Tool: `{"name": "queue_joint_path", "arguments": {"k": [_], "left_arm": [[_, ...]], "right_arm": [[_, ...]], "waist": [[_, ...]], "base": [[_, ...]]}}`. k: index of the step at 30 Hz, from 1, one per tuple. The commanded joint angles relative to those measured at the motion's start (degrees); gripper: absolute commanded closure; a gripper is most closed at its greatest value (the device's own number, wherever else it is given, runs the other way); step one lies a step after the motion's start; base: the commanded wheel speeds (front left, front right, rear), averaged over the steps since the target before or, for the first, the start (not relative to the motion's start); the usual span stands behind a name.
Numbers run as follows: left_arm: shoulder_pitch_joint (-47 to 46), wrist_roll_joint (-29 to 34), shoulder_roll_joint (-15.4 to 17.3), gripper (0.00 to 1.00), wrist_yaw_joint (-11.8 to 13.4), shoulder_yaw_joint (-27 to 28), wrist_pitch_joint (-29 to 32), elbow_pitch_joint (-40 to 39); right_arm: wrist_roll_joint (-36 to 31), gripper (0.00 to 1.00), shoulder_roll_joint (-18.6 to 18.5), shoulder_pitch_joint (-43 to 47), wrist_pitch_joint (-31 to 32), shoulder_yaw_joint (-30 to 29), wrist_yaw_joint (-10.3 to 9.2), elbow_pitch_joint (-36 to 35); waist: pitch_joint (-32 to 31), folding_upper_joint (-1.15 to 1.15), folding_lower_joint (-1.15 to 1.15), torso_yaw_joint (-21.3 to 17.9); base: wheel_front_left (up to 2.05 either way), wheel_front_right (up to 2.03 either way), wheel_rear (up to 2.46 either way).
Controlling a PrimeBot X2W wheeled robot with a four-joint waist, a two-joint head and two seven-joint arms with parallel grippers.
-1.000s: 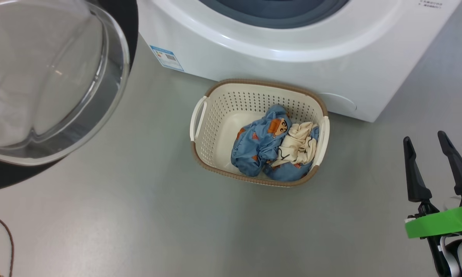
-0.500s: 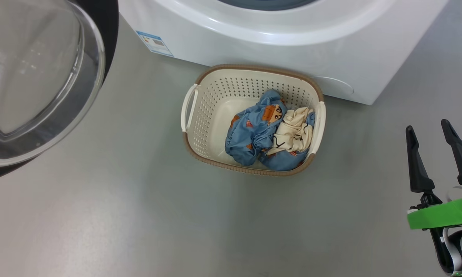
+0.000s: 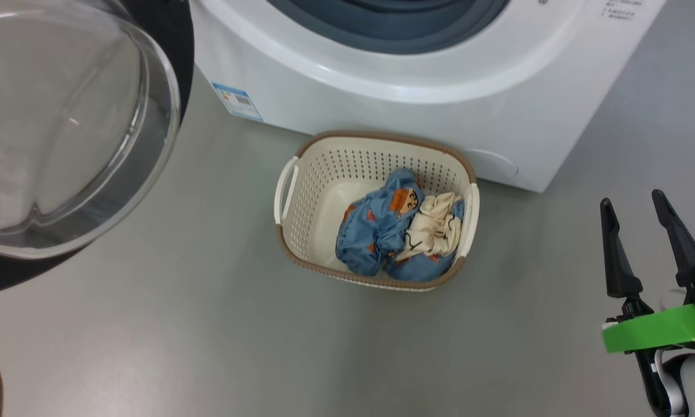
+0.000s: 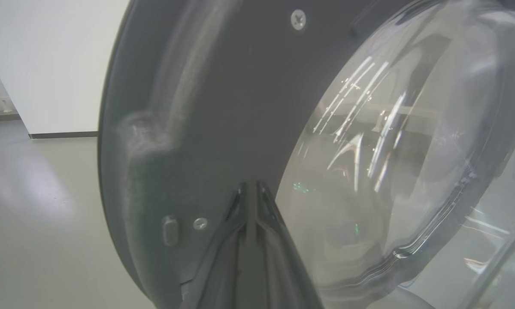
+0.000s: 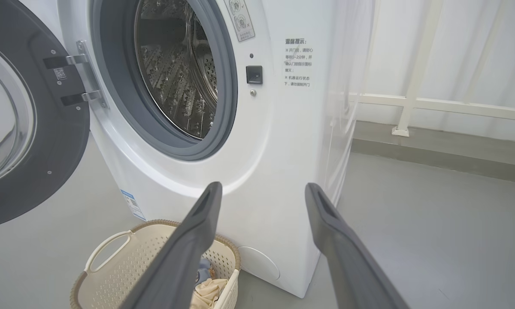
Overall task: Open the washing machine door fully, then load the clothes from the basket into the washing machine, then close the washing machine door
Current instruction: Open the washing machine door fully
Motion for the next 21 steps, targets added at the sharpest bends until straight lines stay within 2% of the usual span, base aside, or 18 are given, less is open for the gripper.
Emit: {"name": "queue_joint_path", "arguments": {"k": [1, 8, 9, 10, 13, 14, 15, 21], "left_arm": [[2.75, -0.01, 2.72, 1.00, -0.42, 0.59, -0.30, -2.41], [9.19, -2.49, -0.47, 1.00, -0.76, -2.40, -0.30, -8.27], [10.25, -2.98, -0.81, 0.91, -0.77, -3.05, -0.30, -9.21], [11.23, -3.50, -1.15, 0.69, -0.77, -3.46, -0.30, -10.11], [14.05, -4.85, -2.31, 0.45, -0.78, -4.72, -0.30, -13.29], [15.03, -5.16, -2.64, 0.17, -0.78, -5.42, -0.30, -14.29], [15.98, -5.49, -2.95, 0.00, -0.78, -6.29, -0.30, -15.13], [20.63, -7.70, -4.28, 0.00, -0.78, -10.99, -0.30, -19.11]], "right_arm": [[-0.08, 0.00, -0.18, 1.17, -0.52, 1.65, 0.25, -1.17], [0.55, 0.00, 0.50, 3.11, -0.52, 1.96, 0.25, -0.97], [0.64, 0.00, 0.52, 3.31, -0.52, 1.96, 0.25, -0.95], [0.72, 0.00, 0.54, 3.51, -0.52, 1.98, 0.25, -0.94], [0.84, 0.00, 0.58, 4.10, -0.52, 2.26, 0.25, -0.97], [0.86, 0.00, 0.63, 4.24, -0.52, 2.29, 0.25, -1.03], [0.89, 0.00, 0.65, 4.36, -0.52, 2.30, 0.25, -1.09], [1.15, 0.00, 0.98, 5.19, -0.52, 2.06, 0.25, -1.22]], "waist": [[-2.58, 0.00, 0.00, -0.05], [-7.07, 0.00, 0.00, -0.45], [-7.58, 0.00, 0.00, -0.59], [-8.06, 0.00, 0.00, -0.73], [-9.41, 0.00, 0.00, -1.27], [-9.75, 0.00, 0.00, -1.49], [-10.04, 0.00, 0.00, -1.73], [-11.59, 0.00, 0.00, -3.67]], "base": [[0.00, 0.00, 0.00], [0.00, 0.00, 0.00], [0.00, 0.00, 0.00], [0.00, 0.00, 0.00], [0.00, 0.00, 0.00], [0.00, 0.00, 0.00], [0.00, 0.00, 0.00], [0.00, 0.00, 0.00]]}}
